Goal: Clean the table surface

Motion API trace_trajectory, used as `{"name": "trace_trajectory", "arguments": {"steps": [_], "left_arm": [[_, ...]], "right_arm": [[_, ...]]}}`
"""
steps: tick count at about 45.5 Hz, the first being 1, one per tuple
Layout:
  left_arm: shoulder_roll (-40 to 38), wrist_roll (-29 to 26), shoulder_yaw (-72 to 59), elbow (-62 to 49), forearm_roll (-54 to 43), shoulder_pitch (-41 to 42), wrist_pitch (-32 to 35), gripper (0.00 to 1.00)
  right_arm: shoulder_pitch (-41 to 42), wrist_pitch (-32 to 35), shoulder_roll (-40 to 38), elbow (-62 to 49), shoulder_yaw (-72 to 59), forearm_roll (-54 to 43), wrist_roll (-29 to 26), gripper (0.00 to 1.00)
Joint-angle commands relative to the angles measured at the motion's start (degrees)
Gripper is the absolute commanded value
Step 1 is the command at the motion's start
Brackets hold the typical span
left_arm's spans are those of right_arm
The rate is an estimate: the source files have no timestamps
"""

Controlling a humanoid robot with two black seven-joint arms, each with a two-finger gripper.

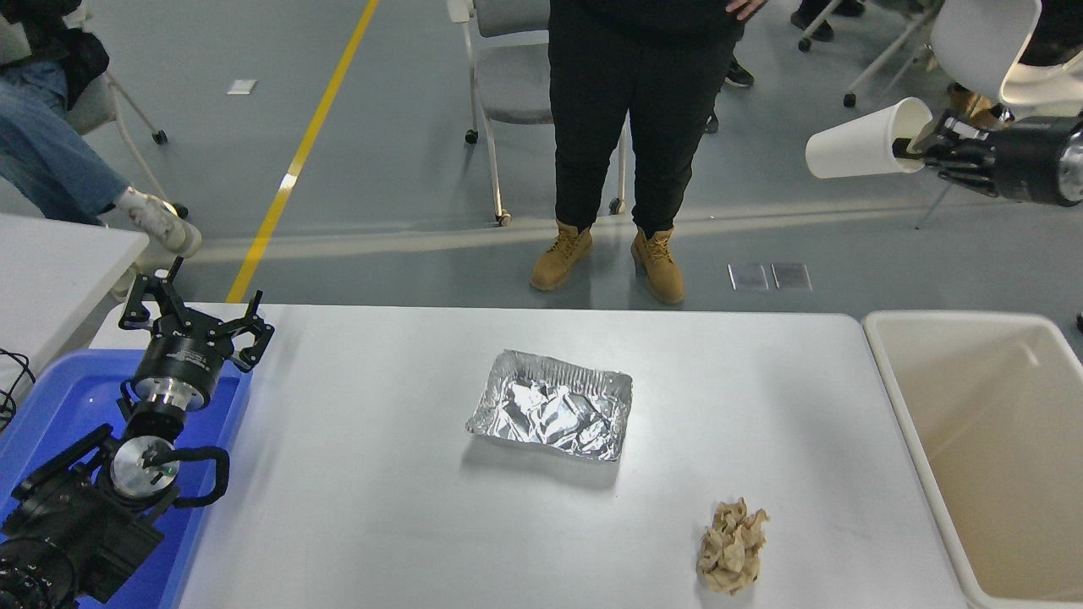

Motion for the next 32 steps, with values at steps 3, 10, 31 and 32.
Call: {"name": "trace_trajectory", "arguments": {"steps": [3, 10, 31, 32], "left_arm": [[0.0, 0.0, 0.0, -0.05, 0.0, 0.0, 0.0, 1.0], [0.0, 0.0, 0.0, -0.05, 0.0, 0.0, 0.09, 1.0], [0.0, 0.0, 0.0, -0.05, 0.0, 0.0, 0.0, 1.0], [0.0, 0.0, 0.0, -0.05, 0.0, 0.0, 0.0, 1.0]], "right_arm": [[-8.58, -0.44, -1.58, -8.67, 1.33, 5.49, -0.86, 0.0], [-11.65, -2.01, -1.66, -10.87, 1.33, 7.25, -2.08, 0.0], [-21.41, -12.56, -1.93, -10.79, 0.63, 8.3, -10.17, 0.0], [-21.76, -13.0, -1.84, -10.79, 0.63, 8.39, -10.78, 0.0]]}}
